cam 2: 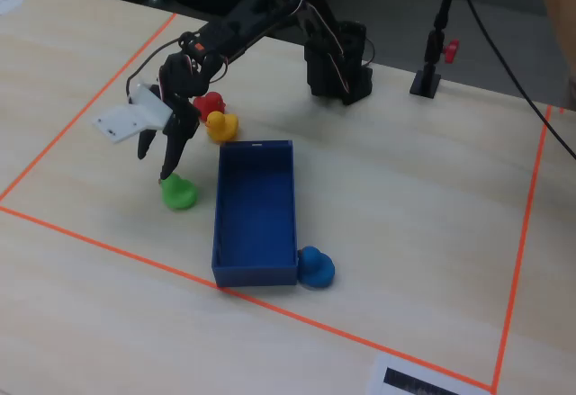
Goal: Grasp green duck and put it into box.
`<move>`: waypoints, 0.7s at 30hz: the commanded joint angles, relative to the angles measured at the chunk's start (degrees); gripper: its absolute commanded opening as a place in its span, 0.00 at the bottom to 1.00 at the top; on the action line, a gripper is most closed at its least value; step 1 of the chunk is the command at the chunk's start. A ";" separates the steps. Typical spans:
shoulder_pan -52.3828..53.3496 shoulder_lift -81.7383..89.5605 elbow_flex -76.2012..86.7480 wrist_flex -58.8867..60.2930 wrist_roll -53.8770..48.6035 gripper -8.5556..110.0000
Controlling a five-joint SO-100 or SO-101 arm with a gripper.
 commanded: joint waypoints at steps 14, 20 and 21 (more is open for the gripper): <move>-4.39 3.96 1.85 6.06 2.02 0.34; -5.19 1.58 2.11 6.77 2.46 0.36; -5.27 1.05 1.85 6.68 2.64 0.36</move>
